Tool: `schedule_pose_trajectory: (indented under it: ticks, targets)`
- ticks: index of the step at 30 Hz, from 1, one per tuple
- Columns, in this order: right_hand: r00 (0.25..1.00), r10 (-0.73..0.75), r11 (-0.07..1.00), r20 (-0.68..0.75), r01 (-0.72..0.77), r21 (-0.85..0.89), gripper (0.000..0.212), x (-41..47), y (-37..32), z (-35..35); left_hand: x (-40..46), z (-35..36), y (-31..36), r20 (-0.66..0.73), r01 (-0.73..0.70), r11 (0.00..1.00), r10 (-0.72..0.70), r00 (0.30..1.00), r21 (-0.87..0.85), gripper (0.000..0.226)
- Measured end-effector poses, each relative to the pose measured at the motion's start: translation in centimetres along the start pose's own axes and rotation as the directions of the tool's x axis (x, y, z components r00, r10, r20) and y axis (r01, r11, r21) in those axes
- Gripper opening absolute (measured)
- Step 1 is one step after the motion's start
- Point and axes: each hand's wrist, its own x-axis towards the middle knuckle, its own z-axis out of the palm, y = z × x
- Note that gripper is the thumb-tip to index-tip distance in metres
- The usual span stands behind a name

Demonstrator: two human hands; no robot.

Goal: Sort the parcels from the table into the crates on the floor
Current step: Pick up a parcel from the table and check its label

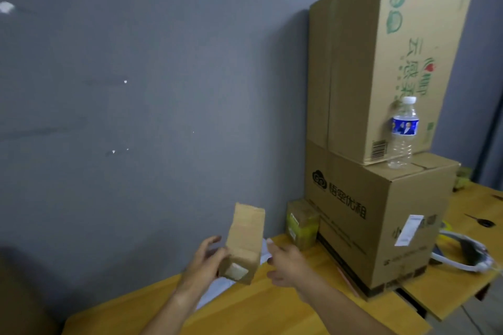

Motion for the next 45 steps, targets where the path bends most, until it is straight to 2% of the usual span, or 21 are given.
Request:
schedule_pose_trajectory:
  ticks: [1,3,5,6,8,10,12,15,17,18,20,24,27,29,31,32,34,37,40,42,45]
  targets:
    - [1.000,-0.014,0.999,-0.014,0.014,0.042,0.070,-0.3,-0.4,-0.3,-0.3,0.5,0.4,-0.006,-0.098,0.986,0.100,0.995,0.135,0.039]
    - [0.998,-0.046,0.994,-0.039,0.050,0.095,0.060,-1.5,-1.2,-0.3,-1.5,1.7,1.3,0.026,-0.279,0.918,0.284,0.959,0.281,0.056]
    - [0.994,-0.100,0.984,-0.044,0.105,0.142,0.053,-1.5,-1.5,-0.3,-2.2,2.8,1.9,0.072,-0.440,0.803,0.452,0.889,0.402,0.066]
    - [0.990,-0.129,0.977,-0.052,0.136,0.165,0.042,-2.2,-2.0,-0.1,-2.3,3.2,2.1,0.092,-0.489,0.736,0.509,0.856,0.468,0.075]
    - [0.985,-0.163,0.966,-0.055,0.171,0.193,0.026,-2.9,-2.6,0.1,-2.1,3.5,2.2,0.133,-0.523,0.641,0.554,0.822,0.561,0.091]
    - [0.986,-0.145,0.972,-0.080,0.157,0.176,0.028,-3.0,-2.9,0.1,-1.3,3.2,2.4,0.173,-0.549,0.616,0.562,0.809,0.565,0.100]
    - [0.991,-0.107,0.970,-0.085,0.122,0.208,0.033,-2.8,-3.1,-0.1,-0.4,2.4,2.9,0.155,-0.518,0.732,0.507,0.848,0.442,0.103]
    - [0.995,-0.098,0.954,-0.009,0.096,0.283,0.048,-2.0,-3.2,-0.3,2.1,0.4,3.2,0.091,-0.318,0.934,0.307,0.947,0.163,0.085]
    - [0.994,-0.105,0.945,0.016,0.095,0.313,0.045,-1.8,-3.3,0.0,3.5,-0.8,3.1,0.212,-0.149,0.988,0.140,0.967,0.026,0.075]
    - [0.994,-0.107,0.941,0.013,0.097,0.325,0.044,-1.5,-3.2,0.2,4.1,-1.2,3.0,0.282,-0.103,0.995,0.100,0.954,-0.005,0.079]
    - [0.995,-0.095,0.941,-0.036,0.102,0.324,0.038,-1.2,-3.1,0.7,5.0,-1.3,2.8,0.319,-0.145,0.989,0.145,0.937,-0.026,0.078]
    - [0.982,-0.078,0.953,-0.174,0.125,0.274,0.025,-0.9,-3.5,1.9,5.6,0.2,2.4,0.185,-0.331,0.940,0.312,0.932,0.080,0.055]
    - [0.969,-0.127,0.932,-0.213,0.190,0.310,0.032,-0.5,-3.8,2.9,5.9,0.9,2.1,0.125,-0.427,0.874,0.409,0.904,0.233,0.071]
    - [0.959,-0.131,0.928,-0.251,0.208,0.310,0.034,-0.2,-4.0,3.2,5.8,1.4,1.9,0.162,-0.500,0.796,0.474,0.865,0.341,0.082]
    - [0.951,-0.118,0.925,-0.287,0.210,0.316,0.032,0.0,-3.8,3.1,5.8,1.6,1.8,0.225,-0.548,0.765,0.500,0.836,0.339,0.079]
    - [0.948,-0.104,0.925,-0.299,0.203,0.322,0.031,0.2,-3.6,2.9,5.9,1.6,1.9,0.248,-0.533,0.800,0.477,0.843,0.276,0.071]
    - [0.949,-0.082,0.930,-0.303,0.183,0.320,0.034,0.3,-3.1,2.2,6.9,1.4,1.8,0.304,-0.415,0.904,0.369,0.878,0.103,0.057]
    - [0.956,-0.055,0.940,-0.287,0.146,0.308,0.034,0.4,-2.2,1.4,9.0,1.2,1.3,0.435,-0.154,0.985,0.173,0.884,-0.079,0.060]
    - [0.953,-0.031,0.944,-0.301,0.127,0.305,0.029,0.2,-1.1,0.6,9.6,2.0,0.7,0.569,-0.050,0.996,0.084,0.818,-0.075,0.056]
    - [0.944,-0.019,0.943,-0.330,0.126,0.309,0.028,-0.3,-0.2,-0.1,9.5,3.0,0.3,0.608,-0.026,0.997,0.067,0.791,-0.076,0.049]
    - [0.922,0.011,0.938,-0.386,0.124,0.324,0.030,-1.6,1.4,-1.4,8.6,5.3,-0.1,0.645,0.006,0.997,0.045,0.763,-0.076,0.052]
